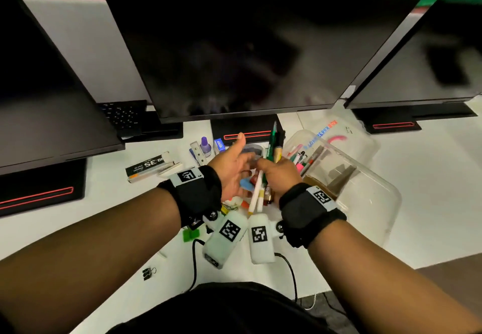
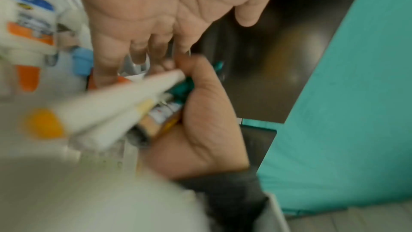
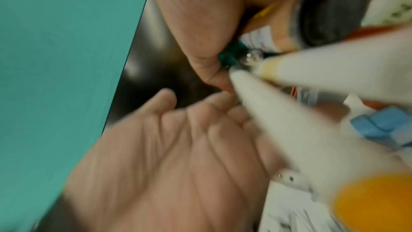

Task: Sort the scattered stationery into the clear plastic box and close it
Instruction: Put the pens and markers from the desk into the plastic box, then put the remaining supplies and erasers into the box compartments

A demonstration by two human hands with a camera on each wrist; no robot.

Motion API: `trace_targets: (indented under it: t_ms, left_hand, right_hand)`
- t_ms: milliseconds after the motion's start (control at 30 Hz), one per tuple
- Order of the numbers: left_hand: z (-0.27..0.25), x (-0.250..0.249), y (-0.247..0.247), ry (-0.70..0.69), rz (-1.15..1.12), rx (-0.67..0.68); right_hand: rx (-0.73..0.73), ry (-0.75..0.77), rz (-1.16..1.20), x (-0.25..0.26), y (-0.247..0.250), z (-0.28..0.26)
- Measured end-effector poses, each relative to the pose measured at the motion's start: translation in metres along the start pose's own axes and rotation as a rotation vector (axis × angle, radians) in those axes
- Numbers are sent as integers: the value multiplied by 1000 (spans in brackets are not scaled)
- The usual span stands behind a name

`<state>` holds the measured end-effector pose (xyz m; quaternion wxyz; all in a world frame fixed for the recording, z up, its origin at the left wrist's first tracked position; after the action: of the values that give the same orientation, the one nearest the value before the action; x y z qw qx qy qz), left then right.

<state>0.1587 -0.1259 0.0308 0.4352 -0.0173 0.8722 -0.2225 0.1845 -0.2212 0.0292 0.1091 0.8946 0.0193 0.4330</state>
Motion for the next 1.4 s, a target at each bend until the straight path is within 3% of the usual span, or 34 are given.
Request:
trace_targets:
  t_ms: [133,333,500,633,767,833,933,1000,1067,1133,1233,1333,1400]
  left_hand:
    - [10,-5,22,-26,268,-125]
    - [11,4,107,-26,453,-341]
    - [-9,19,164,5,463,-438]
    - [-31,17,196,-27,825,-523]
    - [-42,28,210,-9,931,-526]
    - [-46,32,215,17,1009,-513]
    - [-52,33,217,14,1113,-495]
    - [-55,35,219,9,1208,-458]
    - [-62,40,222,39,1289,-429]
    - [-69,43,226,57,1364,-403]
    - [-80,49,235,113,1454,-383]
    - [-92,55,250,166,1515,-407]
    - [-101,62,261,214,1512,-441]
  right_hand:
    - [-59,-207,250,-9,43,18]
    - [-59,-260,82,3,55,42]
    - [-94,-145,-311,29,59,37]
    - [-223,-79,-599,31,58,40]
    - [-156,-103,-729,24,40,32]
    - [-178,-13,-758,35,33,27]
    - [-239,245,-606,59,14,5]
    - [-163,413,-599,61,-17,-15]
    - [13,500,-775,42,-62,-32]
    - [145,477,-1037,7,-96,-34]
    - [158,314,-1388,-49,-102,-15]
    - [70,86,-1458,-75,-77,1]
    - [94,66,-1521,-86,-75,4]
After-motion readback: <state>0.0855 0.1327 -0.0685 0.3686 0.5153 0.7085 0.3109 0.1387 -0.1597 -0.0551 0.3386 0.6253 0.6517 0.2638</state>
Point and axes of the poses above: each hand's wrist, its own z-axis towards the middle knuckle, its own y-axis out of the back of the hand, x = y × z, the point moved 10 cm from there along z, towards the middle knuckle, and after that the axes turned 10 degrees about -y, right-handed, at the moved point
